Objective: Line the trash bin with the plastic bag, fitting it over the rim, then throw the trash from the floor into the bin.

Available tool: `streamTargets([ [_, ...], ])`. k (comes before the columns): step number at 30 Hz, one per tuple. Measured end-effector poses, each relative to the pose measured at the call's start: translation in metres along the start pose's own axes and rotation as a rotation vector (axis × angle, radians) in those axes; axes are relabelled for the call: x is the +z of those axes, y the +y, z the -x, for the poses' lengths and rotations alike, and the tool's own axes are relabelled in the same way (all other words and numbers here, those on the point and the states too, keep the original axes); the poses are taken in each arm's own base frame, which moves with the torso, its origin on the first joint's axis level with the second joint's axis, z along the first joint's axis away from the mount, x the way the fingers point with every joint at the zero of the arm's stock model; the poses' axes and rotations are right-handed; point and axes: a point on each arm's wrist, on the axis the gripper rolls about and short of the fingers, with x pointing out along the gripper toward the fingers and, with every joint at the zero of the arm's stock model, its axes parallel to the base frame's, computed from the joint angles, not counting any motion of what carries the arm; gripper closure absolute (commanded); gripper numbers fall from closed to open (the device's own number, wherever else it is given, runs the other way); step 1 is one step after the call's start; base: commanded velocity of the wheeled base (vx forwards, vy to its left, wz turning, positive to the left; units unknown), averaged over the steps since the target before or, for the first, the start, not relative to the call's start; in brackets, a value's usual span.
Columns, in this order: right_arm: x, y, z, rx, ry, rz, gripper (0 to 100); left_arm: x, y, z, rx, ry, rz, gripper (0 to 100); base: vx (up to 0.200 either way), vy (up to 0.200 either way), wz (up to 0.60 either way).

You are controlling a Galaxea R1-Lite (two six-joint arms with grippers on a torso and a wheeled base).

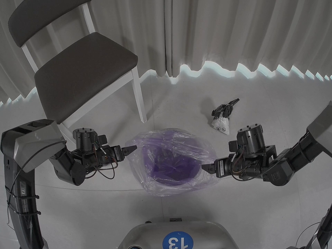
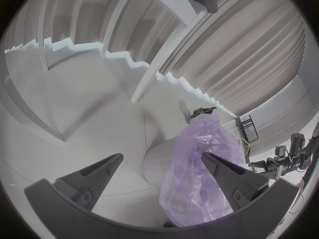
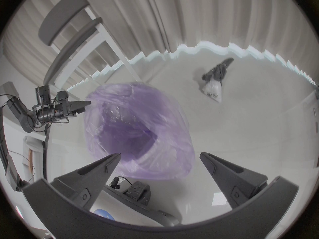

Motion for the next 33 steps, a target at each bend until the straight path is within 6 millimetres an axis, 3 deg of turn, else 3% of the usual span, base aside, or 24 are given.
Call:
streamTargets([
  [12, 0.068, 0.040, 0.002, -0.030, -0.121, 0.211, 0, 0.007, -0.005, 0.007, -0.003, -0.016, -0.008, 0, 0.000, 0.000, 0.00],
  [20, 0.077, 0.054, -0.025, -0.119, -0.286, 0.587, 0, 0.008, -0.006, 0.010, -0.004, -0.019, -0.027, 0, 0.000, 0.000, 0.00],
  [25, 0.066, 0.054, -0.043, -0.162, -0.418, 0.780, 0, 0.008, -0.007, 0.010, -0.005, -0.024, -0.038, 0, 0.000, 0.000, 0.00],
  [33, 0.018, 0.036, -0.076, -0.148, -0.296, 0.893, 0, 0.006, -0.007, 0.009, -0.004, -0.025, -0.049, 0, 0.000, 0.000, 0.00],
])
